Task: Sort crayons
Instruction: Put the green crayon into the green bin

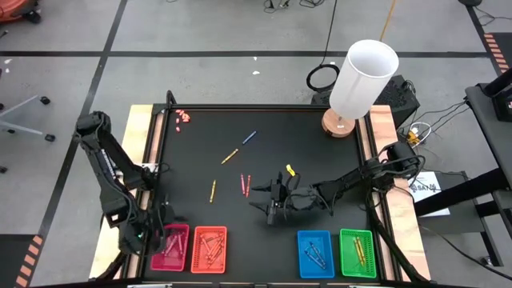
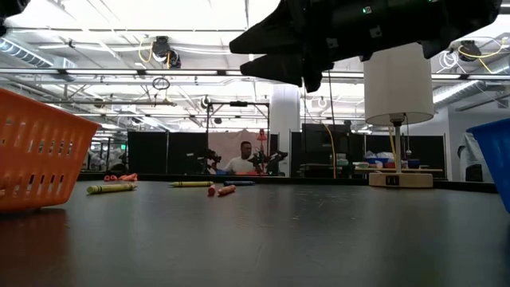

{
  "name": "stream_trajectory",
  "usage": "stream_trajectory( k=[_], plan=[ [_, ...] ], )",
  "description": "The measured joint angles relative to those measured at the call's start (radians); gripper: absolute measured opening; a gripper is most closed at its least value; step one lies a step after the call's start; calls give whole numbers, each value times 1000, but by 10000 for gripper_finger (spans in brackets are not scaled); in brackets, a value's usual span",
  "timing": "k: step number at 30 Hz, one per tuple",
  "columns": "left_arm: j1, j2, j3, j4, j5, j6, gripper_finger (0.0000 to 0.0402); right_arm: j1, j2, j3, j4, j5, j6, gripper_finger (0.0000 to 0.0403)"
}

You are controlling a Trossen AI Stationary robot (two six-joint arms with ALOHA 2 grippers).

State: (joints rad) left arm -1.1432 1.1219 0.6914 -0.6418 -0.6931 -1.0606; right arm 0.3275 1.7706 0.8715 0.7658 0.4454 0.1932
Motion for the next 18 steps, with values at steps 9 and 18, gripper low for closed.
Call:
stream_trajectory(
  k=[9, 18],
  plan=[
    [181, -1, 0, -33, -274, 202, 132, -42, 0, 1, -47, -3, 2, 226],
    [470, 44, 0, 5, -237, -159, 132, -83, 0, 1, -67, -2, 5, 226]
  ],
)
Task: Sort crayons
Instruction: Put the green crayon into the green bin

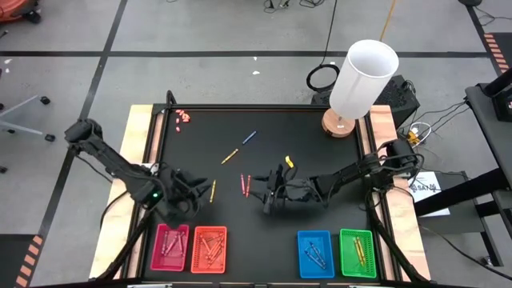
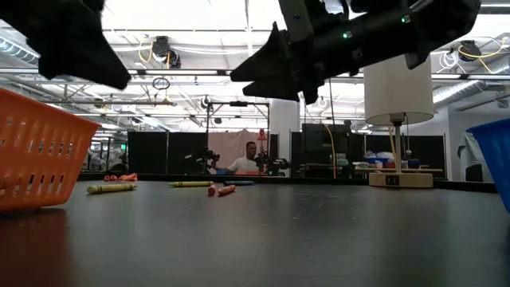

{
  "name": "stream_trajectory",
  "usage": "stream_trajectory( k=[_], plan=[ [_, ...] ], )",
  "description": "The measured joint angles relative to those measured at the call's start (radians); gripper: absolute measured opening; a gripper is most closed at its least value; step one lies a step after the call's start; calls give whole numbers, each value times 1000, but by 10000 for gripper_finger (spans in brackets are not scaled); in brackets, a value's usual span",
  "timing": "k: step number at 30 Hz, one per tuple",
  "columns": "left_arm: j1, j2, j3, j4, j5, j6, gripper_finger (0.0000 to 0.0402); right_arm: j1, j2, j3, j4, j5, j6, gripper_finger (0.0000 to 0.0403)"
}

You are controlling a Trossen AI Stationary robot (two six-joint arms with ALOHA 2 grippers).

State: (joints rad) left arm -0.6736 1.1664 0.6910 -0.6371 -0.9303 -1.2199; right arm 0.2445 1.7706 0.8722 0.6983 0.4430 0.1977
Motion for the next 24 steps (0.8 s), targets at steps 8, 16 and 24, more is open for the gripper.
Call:
stream_trajectory(
  k=[8, 16, 24],
  plan=[
    [109, 107, 0, 57, 181, -111, 132, 13, 0, 0, -79, -2, 1, 226],
    [200, 204, 0, 73, 308, -213, 132, 10, 0, 0, -114, -1, 0, 226],
    [209, 279, 0, 72, 347, -242, 132, 32, 0, 0, -113, -1, 0, 226]
  ],
)
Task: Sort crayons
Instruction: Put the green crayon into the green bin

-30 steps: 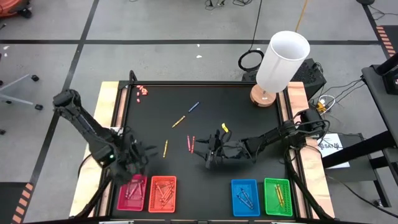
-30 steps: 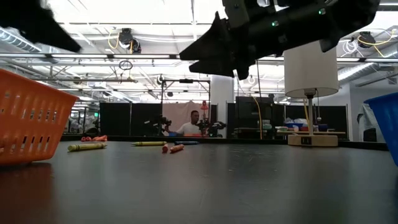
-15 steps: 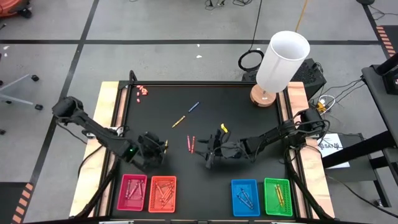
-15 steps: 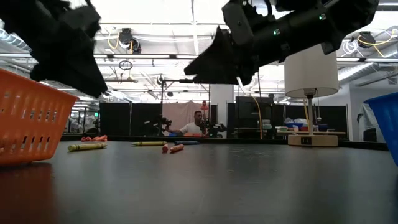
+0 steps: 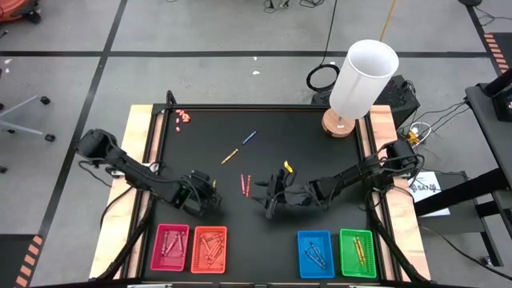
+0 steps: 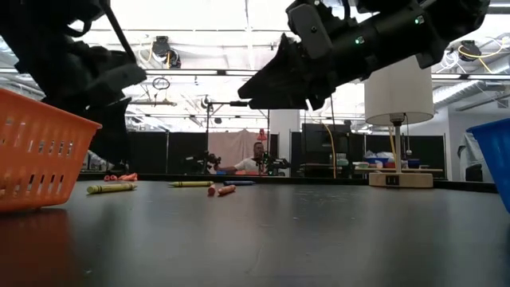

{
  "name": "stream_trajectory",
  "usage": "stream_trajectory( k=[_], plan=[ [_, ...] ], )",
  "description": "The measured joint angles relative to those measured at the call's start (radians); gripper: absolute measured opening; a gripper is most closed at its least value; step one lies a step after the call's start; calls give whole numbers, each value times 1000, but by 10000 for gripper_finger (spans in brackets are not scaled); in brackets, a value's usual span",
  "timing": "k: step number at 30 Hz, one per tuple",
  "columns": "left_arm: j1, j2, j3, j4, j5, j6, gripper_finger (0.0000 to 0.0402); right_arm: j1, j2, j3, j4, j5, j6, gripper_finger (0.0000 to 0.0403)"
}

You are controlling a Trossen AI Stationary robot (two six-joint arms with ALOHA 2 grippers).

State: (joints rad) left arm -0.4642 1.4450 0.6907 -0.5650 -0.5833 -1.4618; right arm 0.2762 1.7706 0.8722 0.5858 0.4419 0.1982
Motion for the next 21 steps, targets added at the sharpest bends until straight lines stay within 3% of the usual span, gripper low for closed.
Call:
stream_trajectory(
  k=[21],
  plan=[
    [27, 146, 0, 3, 55, -17, 131, 1, 0, 0, 12, 2, -1, 226]
  ],
)
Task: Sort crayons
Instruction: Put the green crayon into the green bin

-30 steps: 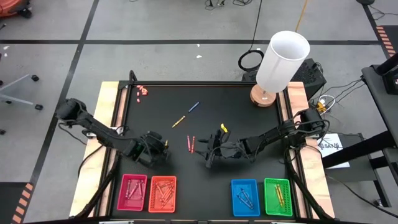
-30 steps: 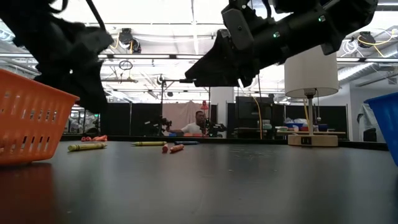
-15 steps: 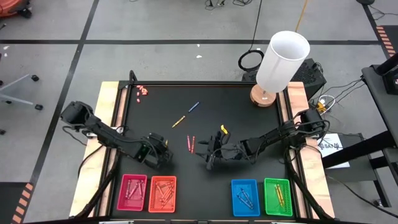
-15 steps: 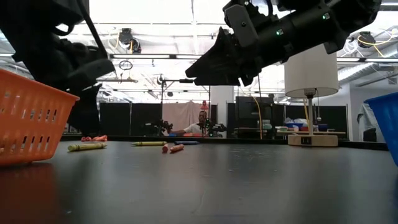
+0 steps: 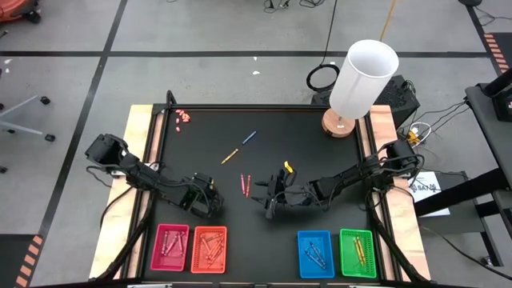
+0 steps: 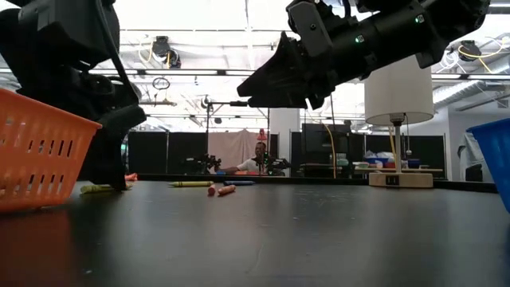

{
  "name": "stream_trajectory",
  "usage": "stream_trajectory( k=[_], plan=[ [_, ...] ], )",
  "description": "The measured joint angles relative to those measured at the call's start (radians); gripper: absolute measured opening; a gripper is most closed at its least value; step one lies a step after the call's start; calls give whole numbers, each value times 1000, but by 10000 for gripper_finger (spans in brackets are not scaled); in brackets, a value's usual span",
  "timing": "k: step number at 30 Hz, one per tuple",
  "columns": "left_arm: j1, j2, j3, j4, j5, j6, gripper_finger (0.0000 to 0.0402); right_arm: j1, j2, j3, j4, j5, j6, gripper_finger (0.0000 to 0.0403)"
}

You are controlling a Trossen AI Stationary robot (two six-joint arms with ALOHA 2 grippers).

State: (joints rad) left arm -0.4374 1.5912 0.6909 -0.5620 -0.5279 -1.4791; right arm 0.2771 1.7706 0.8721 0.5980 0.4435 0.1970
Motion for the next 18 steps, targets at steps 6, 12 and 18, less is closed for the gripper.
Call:
stream_trajectory(
  k=[6, 12, 18],
  plan=[
    [12, 3, 1, 8, -4, 50, 131, 0, 0, 0, 3, 0, -2, 226],
    [12, 3, 1, 8, 6, 124, 87, 0, 0, -1, 3, 0, -3, 226],
    [13, 2, 1, 9, 14, 198, 10, 0, 0, -1, 3, -1, -1, 226]
  ],
)
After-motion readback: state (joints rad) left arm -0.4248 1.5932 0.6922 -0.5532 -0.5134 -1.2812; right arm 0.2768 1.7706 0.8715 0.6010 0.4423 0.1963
